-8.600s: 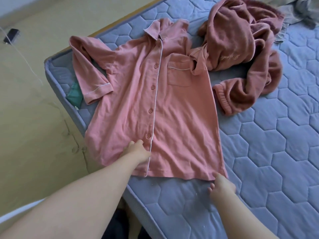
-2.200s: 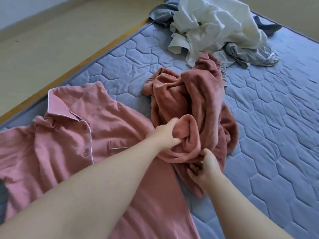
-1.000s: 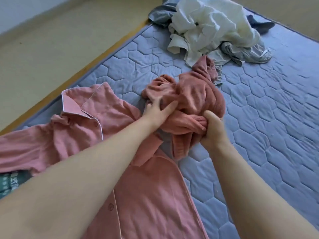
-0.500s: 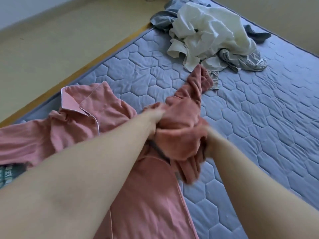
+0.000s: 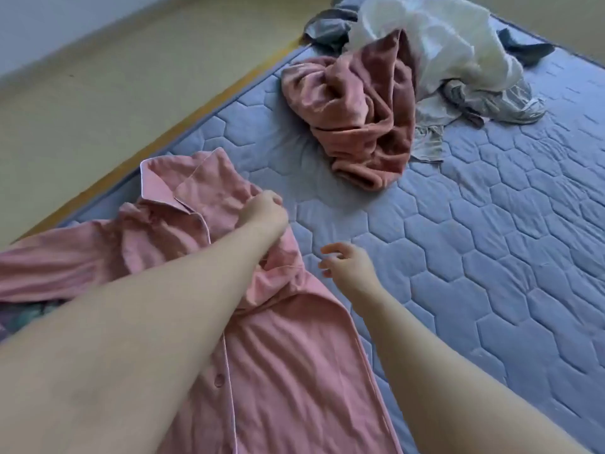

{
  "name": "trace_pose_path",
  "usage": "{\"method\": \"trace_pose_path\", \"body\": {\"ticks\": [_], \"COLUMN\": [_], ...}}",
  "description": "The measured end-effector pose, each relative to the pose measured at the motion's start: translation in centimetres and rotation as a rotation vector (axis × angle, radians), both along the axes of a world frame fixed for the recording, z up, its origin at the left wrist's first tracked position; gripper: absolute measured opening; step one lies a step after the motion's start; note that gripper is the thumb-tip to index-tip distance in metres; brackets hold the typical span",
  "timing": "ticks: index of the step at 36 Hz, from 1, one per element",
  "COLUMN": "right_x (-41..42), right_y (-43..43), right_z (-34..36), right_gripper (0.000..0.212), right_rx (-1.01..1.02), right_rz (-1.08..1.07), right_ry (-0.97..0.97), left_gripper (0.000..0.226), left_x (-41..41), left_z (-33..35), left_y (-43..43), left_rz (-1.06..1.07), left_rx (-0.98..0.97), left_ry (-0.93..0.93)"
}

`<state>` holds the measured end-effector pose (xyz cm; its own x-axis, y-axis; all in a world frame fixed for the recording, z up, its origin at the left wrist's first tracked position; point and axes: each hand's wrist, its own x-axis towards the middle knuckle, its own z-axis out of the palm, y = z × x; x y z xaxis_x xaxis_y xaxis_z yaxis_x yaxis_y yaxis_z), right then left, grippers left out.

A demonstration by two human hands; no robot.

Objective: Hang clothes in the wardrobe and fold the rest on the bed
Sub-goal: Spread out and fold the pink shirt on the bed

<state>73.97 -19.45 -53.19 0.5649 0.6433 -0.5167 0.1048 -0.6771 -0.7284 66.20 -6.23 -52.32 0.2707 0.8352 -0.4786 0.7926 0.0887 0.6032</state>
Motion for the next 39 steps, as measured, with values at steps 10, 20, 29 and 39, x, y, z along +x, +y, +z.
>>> {"method": "trace_pose_path", "body": {"ticks": [10, 20, 29, 39], "right_x": [-9.6, -12.8, -5.5, 8.7], "right_y": [1.1, 1.6, 3.4, -0.9], "right_z": [-4.8, -6.1, 0.0, 1.7], "right_gripper": [0.036, 0.107, 0.025, 0.081], "right_rx": [-0.037, 0.139, 0.271, 0.174], "right_rz": [0.325, 0.224, -0.198, -0.926], "right_ry": [0.127, 0.116, -0.027, 0.218], "left_gripper": [0.057, 0.016, 0.017, 0.015], "left_x": [-10.1, -10.3, -7.9, -4.3], "left_z": [-5.7, -3.3, 1.0, -0.2], "left_y": [-0.8, -0.5, -0.7, -4.5], "left_rz": [0.055, 0.325, 0.275, 0.320], "left_rx": [-0.112, -0.288, -0.472, -0.478], "left_ry": [0.244, -0.244, -0.715, -0.643]}}
